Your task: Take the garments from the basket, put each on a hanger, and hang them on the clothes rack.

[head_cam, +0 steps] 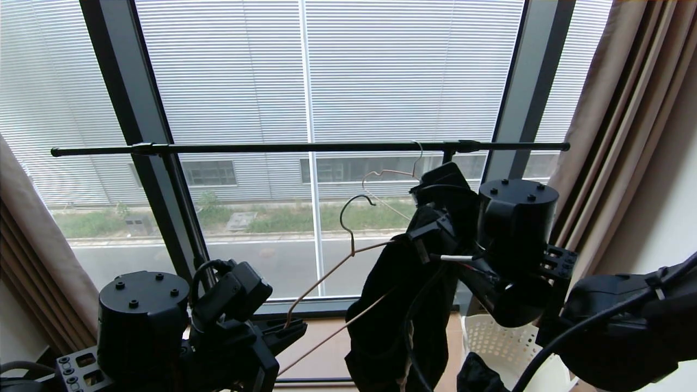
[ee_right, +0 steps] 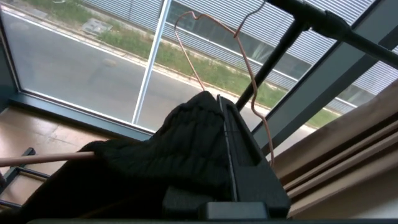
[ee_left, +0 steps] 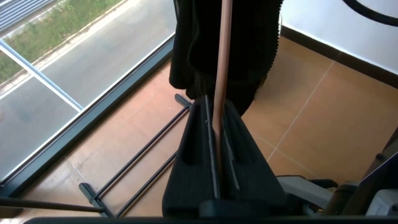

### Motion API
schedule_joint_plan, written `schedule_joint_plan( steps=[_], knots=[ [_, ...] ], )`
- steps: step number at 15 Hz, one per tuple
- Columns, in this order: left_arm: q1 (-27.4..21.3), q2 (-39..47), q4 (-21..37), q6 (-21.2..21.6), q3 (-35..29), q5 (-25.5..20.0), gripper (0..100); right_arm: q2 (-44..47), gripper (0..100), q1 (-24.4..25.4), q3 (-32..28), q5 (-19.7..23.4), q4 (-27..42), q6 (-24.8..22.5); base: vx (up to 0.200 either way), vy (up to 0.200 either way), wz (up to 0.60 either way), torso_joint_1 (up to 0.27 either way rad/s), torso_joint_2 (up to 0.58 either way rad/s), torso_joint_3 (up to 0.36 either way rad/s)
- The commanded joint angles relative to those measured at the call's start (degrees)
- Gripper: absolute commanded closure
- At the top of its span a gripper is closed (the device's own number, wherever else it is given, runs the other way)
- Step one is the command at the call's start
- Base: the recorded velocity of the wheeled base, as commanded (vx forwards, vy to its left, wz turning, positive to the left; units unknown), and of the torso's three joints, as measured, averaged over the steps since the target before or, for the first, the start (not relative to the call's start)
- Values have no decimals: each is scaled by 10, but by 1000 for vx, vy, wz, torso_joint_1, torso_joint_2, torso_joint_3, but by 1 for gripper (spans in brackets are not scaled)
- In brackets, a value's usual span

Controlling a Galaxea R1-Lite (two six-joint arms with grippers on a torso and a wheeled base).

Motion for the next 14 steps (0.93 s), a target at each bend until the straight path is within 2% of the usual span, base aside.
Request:
schedule_joint_plan(
  steps=[1, 6, 8, 12, 13, 14],
  knots=[
    [1, 7, 0, 0, -2, 0, 100, -14, 100, 42, 1, -4, 2, 1, 0, 0, 0, 0, 0, 0],
    [1, 5, -10, 0, 0, 3, 100, -8, 100, 104, -4, -9, 3, 1, 0, 0, 0, 0, 0, 0],
    [1, 8, -34, 0, 5, 3, 100, -6, 100, 107, -6, -12, 3, 1, 0, 0, 0, 0, 0, 0],
    [1, 5, -41, 0, 16, 3, 100, -14, 100, 106, -3, -12, 1, 14, 0, 0, 0, 0, 0, 0],
    [0, 4, -47, 0, 20, 3, 100, -14, 0, 104, -4, -13, 1, 16, 0, 0, 0, 0, 0, 0],
    [0, 4, -54, 0, 24, 3, 100, -17, 0, 102, -4, -13, 1, 17, 0, 0, 0, 0, 0, 0]
  ],
)
